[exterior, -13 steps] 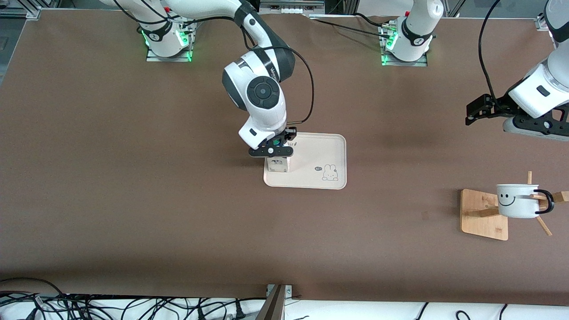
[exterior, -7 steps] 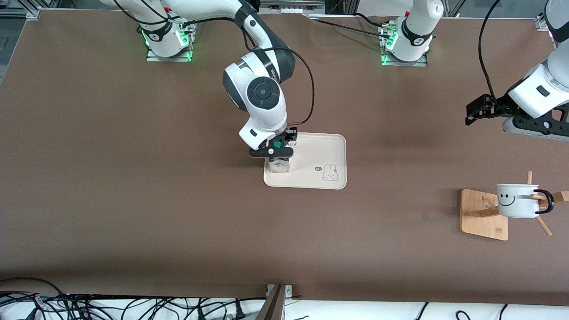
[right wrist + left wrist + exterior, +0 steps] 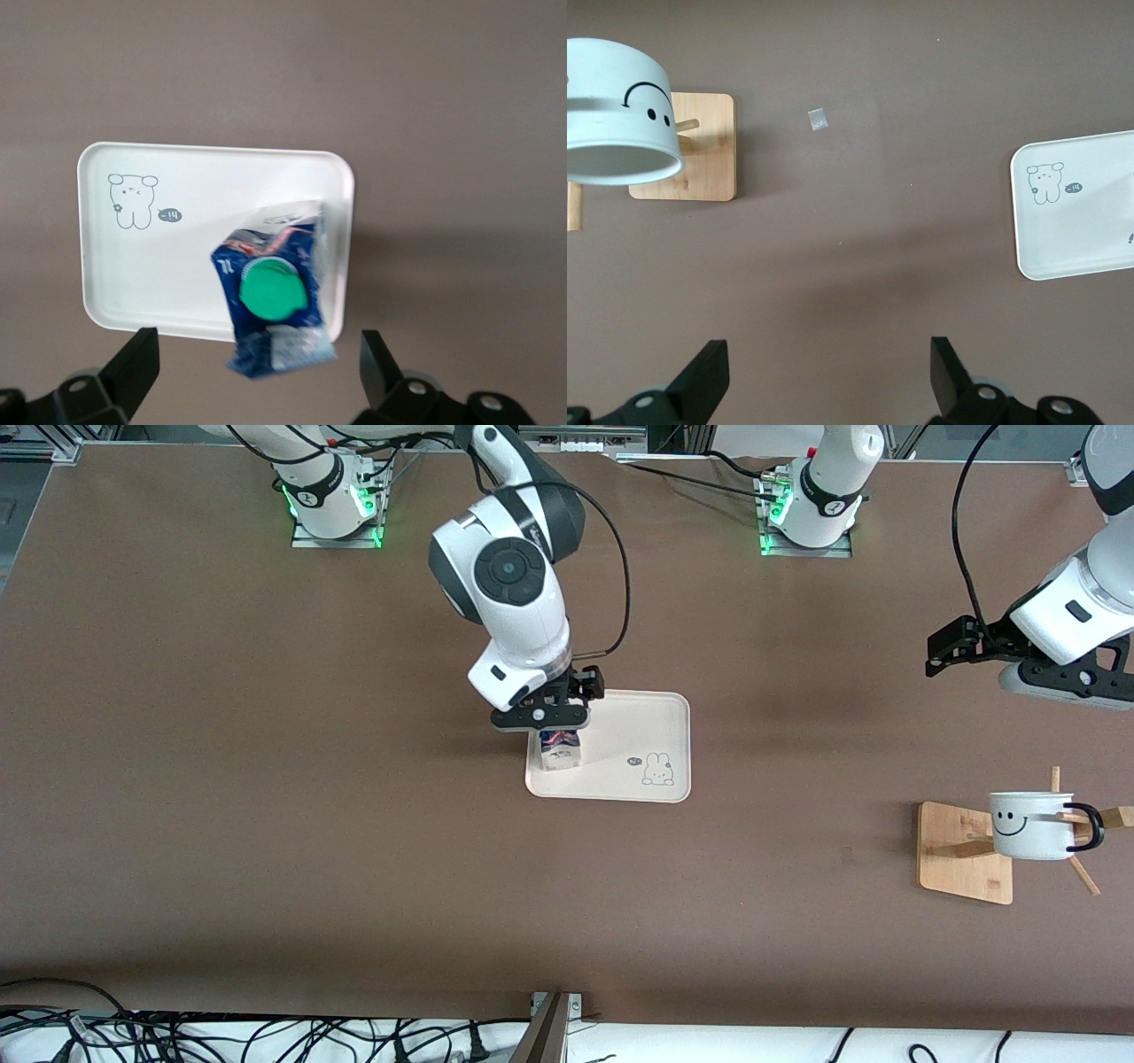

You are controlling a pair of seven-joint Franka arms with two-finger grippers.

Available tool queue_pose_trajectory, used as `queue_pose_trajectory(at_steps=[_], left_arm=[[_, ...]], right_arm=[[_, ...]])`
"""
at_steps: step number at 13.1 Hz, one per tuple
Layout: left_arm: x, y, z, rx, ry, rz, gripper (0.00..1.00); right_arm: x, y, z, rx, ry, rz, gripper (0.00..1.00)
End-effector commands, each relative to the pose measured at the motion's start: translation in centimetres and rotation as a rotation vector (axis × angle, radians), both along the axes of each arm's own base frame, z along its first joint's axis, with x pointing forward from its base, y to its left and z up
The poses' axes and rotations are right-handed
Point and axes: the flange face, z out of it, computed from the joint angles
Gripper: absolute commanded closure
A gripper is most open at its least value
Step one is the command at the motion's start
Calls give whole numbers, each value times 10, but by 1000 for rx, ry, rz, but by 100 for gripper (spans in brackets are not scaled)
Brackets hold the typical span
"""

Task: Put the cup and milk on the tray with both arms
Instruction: 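Withdraw the right gripper while the left gripper reaches the mug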

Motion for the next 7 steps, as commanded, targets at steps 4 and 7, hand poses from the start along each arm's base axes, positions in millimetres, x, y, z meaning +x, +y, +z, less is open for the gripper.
queue_pose_trajectory(at_steps=[4, 7], left_arm=[[3, 0, 7, 18, 2, -3, 0], [3, 0, 7, 18, 2, 0, 0]], right_arm=[[31, -111, 88, 10, 43, -32, 0], [38, -171, 114, -15, 61, 6, 0]])
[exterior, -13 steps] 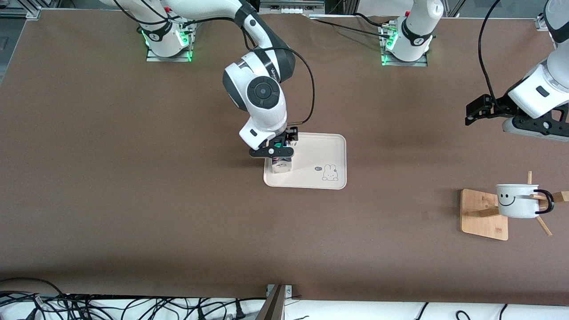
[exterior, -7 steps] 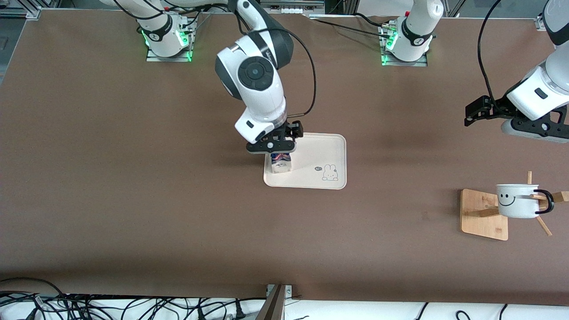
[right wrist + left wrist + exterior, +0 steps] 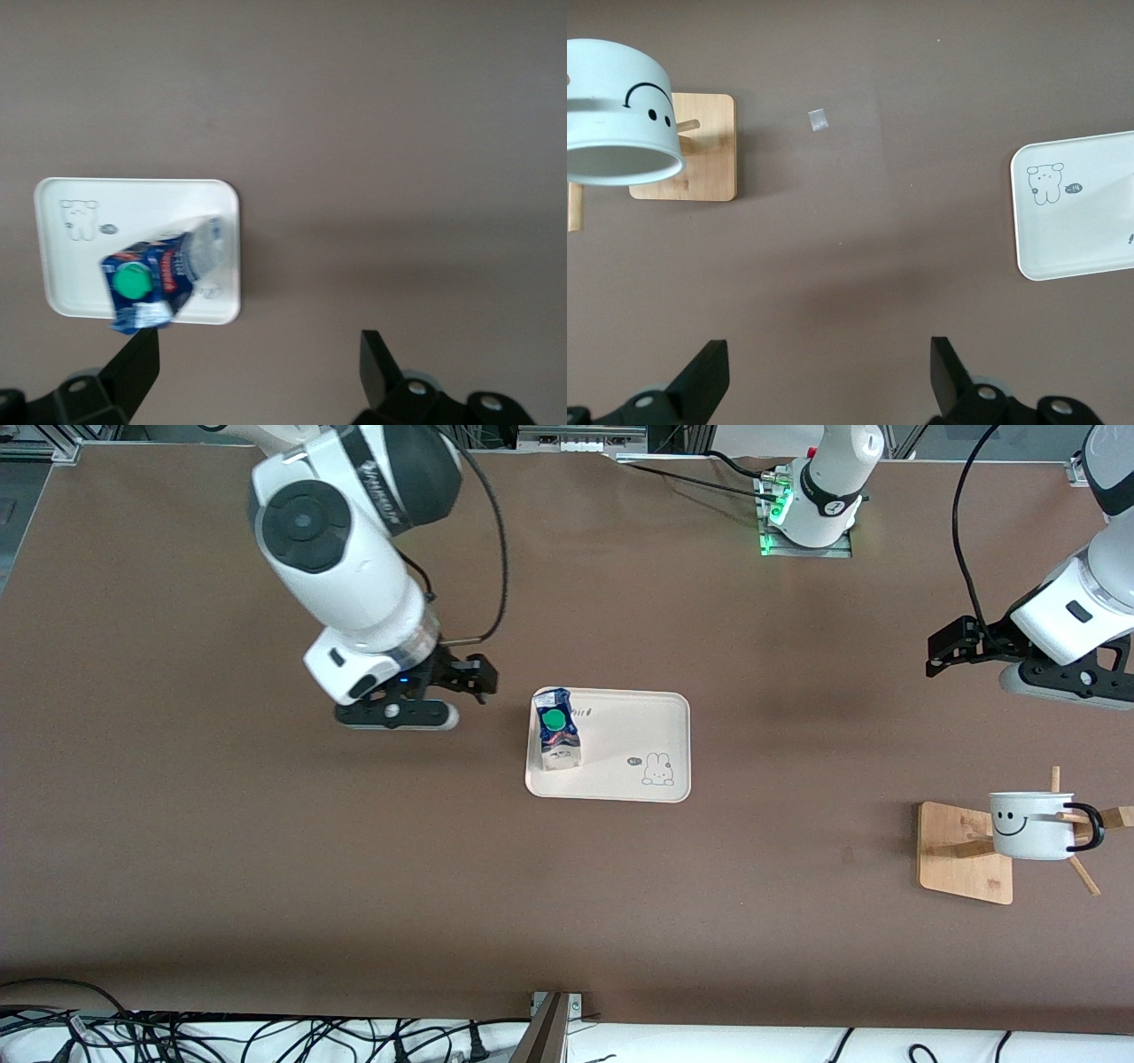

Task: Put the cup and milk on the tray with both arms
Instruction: 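Withdraw the right gripper while the left gripper reaches the mug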

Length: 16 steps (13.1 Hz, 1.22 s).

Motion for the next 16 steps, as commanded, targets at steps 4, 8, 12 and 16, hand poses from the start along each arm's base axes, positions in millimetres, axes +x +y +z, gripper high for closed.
queue_pose_trajectory(at_steps=[4, 8, 12, 16], left_arm=[[3, -1, 7, 16, 3, -1, 0], [3, -1, 7, 16, 2, 3, 0], [3, -1, 6, 13, 5, 8, 0], [16, 0, -2, 9, 29, 42, 0]], right_arm=[[0, -95, 36, 18, 28, 71, 0], [8, -127, 42, -3, 18, 88, 0], [15, -171, 46, 32, 42, 68, 0], [2, -212, 59, 13, 34, 81, 0]])
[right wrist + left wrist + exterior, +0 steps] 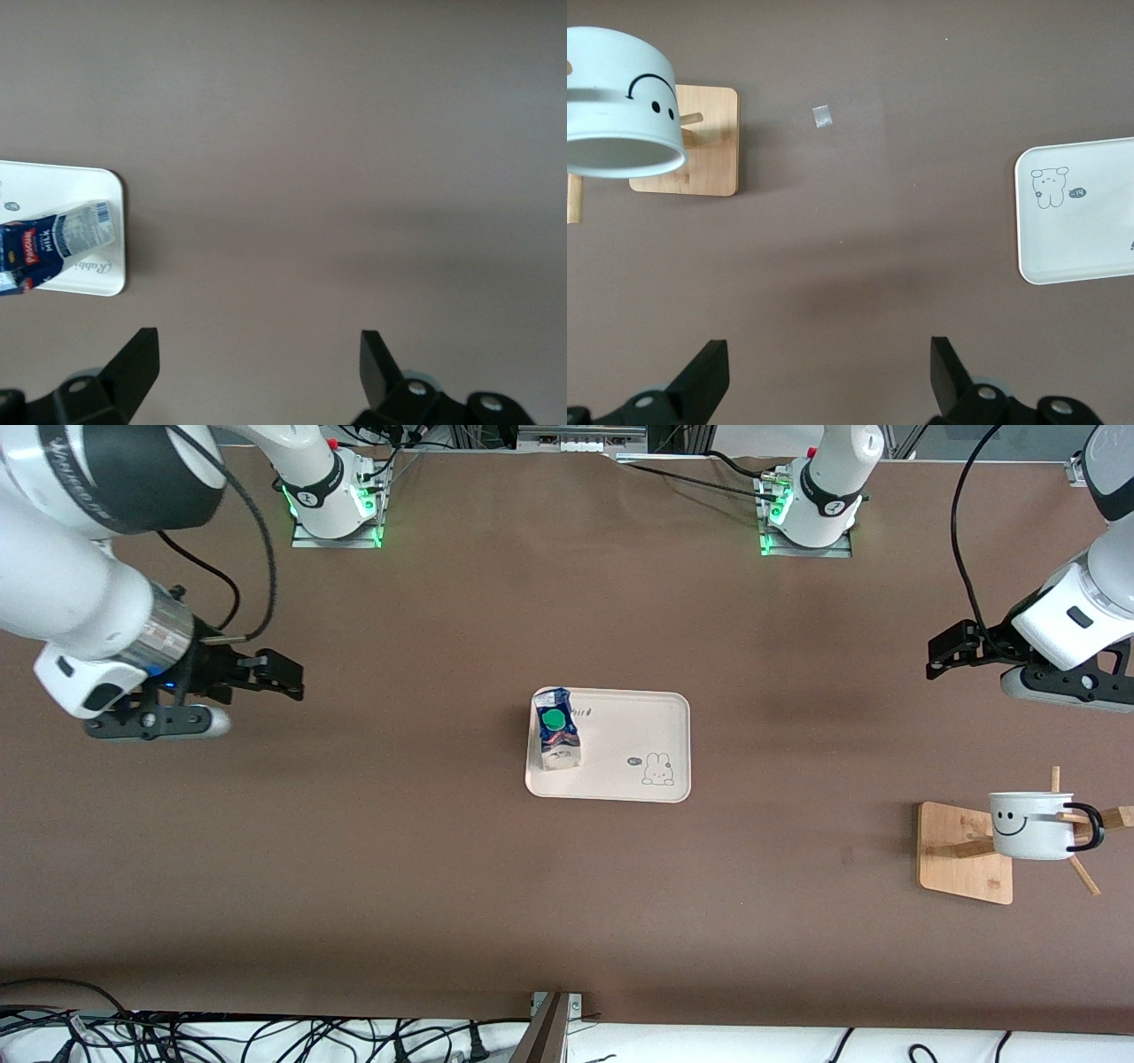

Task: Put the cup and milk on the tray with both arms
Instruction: 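Withdraw the right gripper while the left gripper reaches the mug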

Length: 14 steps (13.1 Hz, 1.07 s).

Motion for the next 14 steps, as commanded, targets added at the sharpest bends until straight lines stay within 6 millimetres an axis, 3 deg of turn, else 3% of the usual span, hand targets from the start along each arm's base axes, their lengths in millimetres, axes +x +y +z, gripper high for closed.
queue_pose_trajectory(at_steps=[1, 3, 4, 5, 7, 9, 11, 14], left_arm=[[16, -8, 7, 11, 47, 4, 0], [34, -12, 6, 11, 51, -4, 0], [45, -10, -2, 20, 55, -5, 0], [61, -4, -24, 10, 80, 9, 0], [84, 1, -29, 28, 60, 16, 0], [89, 12, -32, 54, 25, 75, 0], [87, 28, -42, 77, 4, 270, 0], [82, 32, -58, 158, -29, 342, 0]], right_arm=[[-27, -21, 15, -1, -10, 30, 0], [-43, -34, 21, -11, -18, 25, 0], [-52, -41, 24, -18, -23, 28, 0], [-60, -43, 26, -21, -32, 42, 0], [-69, -50, 24, -24, -36, 42, 0], [-71, -52, 26, -28, -40, 41, 0], [-73, -52, 30, -33, -45, 40, 0], [-71, -54, 33, -75, -64, 49, 0]])
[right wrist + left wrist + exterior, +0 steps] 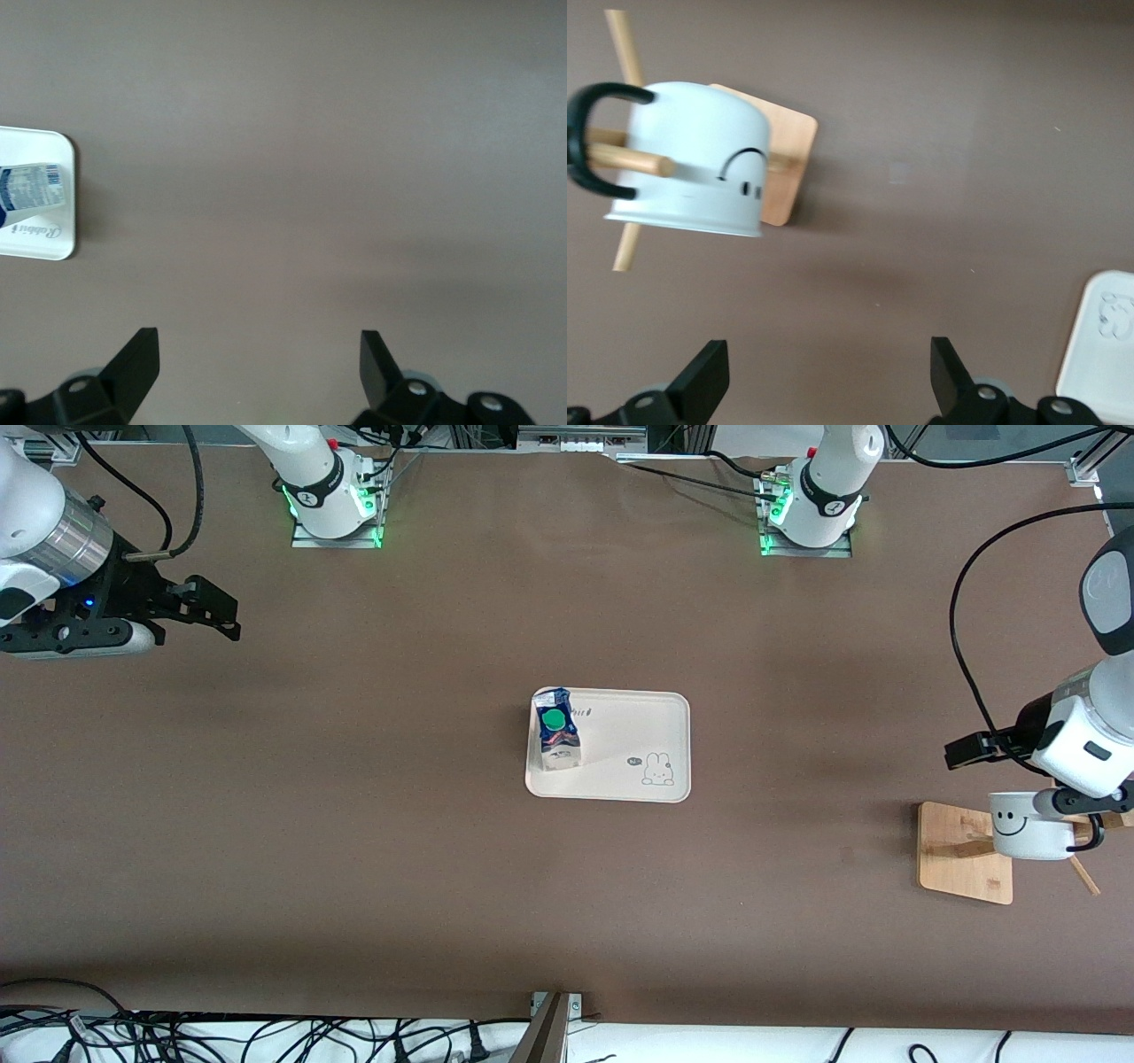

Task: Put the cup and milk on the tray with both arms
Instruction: 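Lower the left gripper to the white mug on the stand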

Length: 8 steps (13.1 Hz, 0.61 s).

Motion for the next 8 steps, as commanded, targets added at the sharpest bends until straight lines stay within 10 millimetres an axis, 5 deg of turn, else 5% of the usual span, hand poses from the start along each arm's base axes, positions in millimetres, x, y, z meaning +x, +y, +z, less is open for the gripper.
queue_pose_trajectory(at_steps=[1, 5, 8], left_arm=[[-13, 3, -17, 47, -64, 32, 0], [-50, 21, -46, 37, -245, 20, 0], [-59, 42, -57, 39, -275, 31, 0]], right_arm=[[-3, -4, 8, -17, -32, 19, 0], [1, -3, 17, -13, -53, 5, 0], [5, -2, 22, -13, -61, 0, 0]])
